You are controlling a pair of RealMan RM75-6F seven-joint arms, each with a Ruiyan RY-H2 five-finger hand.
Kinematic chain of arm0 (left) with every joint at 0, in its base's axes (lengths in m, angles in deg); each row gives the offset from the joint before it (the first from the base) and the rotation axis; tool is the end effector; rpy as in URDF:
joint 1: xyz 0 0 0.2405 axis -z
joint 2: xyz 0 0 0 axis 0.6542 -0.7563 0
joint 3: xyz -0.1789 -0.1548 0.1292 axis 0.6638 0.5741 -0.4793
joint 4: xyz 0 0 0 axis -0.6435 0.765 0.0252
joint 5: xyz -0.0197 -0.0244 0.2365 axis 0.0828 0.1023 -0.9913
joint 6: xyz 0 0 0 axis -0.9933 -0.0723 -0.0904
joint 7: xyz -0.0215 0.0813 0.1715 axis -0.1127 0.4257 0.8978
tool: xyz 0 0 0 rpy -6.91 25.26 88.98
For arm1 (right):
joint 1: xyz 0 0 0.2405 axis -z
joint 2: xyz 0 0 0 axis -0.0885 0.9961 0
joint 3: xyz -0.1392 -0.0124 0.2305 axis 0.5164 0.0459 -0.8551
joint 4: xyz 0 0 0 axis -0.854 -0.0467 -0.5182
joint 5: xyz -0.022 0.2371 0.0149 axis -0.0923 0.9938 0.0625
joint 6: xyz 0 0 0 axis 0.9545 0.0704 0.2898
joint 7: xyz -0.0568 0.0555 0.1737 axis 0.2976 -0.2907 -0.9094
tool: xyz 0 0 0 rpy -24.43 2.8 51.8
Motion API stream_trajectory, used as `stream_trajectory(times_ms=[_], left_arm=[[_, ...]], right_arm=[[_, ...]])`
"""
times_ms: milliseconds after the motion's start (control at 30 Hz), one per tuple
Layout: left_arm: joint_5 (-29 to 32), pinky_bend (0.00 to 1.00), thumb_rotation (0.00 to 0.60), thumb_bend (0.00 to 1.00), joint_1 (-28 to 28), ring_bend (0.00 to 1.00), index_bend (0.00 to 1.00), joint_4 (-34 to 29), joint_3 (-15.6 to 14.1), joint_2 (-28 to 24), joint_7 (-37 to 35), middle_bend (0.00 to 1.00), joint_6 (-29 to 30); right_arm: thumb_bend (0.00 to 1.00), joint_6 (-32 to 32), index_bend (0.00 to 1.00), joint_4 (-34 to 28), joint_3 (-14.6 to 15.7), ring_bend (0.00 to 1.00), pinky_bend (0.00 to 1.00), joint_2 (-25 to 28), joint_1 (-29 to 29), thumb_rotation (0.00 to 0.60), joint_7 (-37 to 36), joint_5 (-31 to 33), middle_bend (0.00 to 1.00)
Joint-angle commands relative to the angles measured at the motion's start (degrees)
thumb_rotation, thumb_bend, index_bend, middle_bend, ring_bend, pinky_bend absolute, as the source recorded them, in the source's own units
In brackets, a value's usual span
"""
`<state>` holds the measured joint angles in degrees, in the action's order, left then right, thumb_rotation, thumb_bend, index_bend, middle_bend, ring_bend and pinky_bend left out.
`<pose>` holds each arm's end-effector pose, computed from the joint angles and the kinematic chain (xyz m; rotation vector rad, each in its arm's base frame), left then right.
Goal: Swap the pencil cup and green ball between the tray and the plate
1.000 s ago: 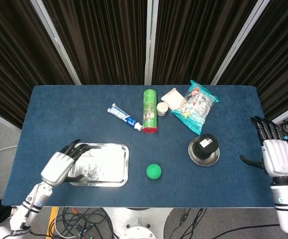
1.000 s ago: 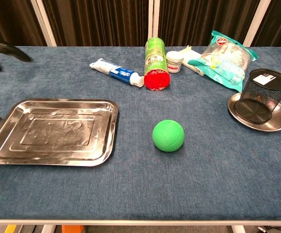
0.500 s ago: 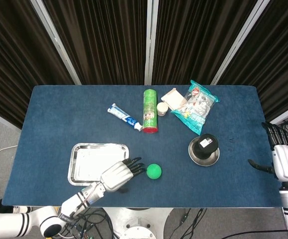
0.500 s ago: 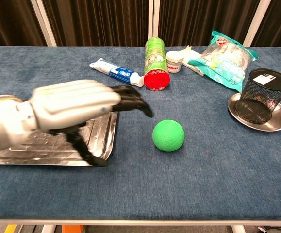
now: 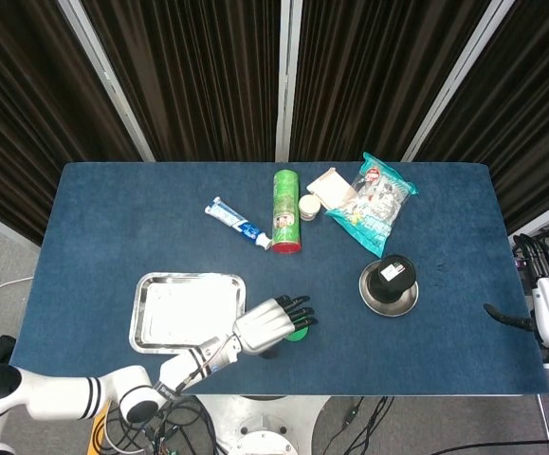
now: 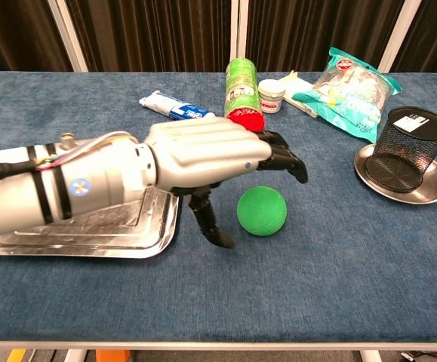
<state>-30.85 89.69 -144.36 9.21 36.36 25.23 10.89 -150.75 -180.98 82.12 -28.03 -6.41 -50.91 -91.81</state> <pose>-0.0018 0.3010 -0.1433 -2.4478 -0.5970 -1.1311 -0.3254 -0.2830 0.1801 1.2493 -0.9934 1.0721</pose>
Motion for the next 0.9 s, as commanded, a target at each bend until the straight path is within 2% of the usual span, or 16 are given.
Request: stream_trajectory(times_ms=[33,333,533,700,900], left_arm=[[0.24,0.26,0.6,0.1,1.73,0.05,0.17,1.14,0.11,1.16,-0.56,0.13,-0.84],[2.18,0.3,0.6,0.18,4.98,0.05,0.17,5.52,-1.19,2.67,-0.95,0.13,-3.21],[2.59,0.43,0.6,0.25,5.9,0.09,0.18,6.17,-2.12,2.72,-1.31,0.14,-2.77],[1.96,0.52,0.6,0.28,6.47,0.15,0.24,7.51,-2.89,3.63,-2.21,0.19,-1.74],[1.17,0.56,0.6,0.31,7.0,0.18,0.27,10.01,-4.11,4.97,-4.09,0.22,-0.87]], right_arm=[[0.0,0.37,0.0,0.56,-0.24,0.0,0.06,-0.09,0.13,0.6,-0.52,-0.22,0.04],[0.0,0.4,0.0,1.73,-1.06,0.0,0.06,-0.09,0.91,0.6,-2.23,-0.67,0.04],[0.0,0.84,0.0,2.0,-1.47,0.0,0.07,-0.27,1.14,0.6,-2.36,-0.66,0.04],[0.0,1.06,0.0,1.8,-1.72,0.0,0.08,-0.38,1.19,0.6,-1.97,-0.91,0.04],[0.0,1.6,0.0,1.67,-1.91,0.0,0.08,-0.33,1.32,0.6,-1.6,-0.92,0.04]])
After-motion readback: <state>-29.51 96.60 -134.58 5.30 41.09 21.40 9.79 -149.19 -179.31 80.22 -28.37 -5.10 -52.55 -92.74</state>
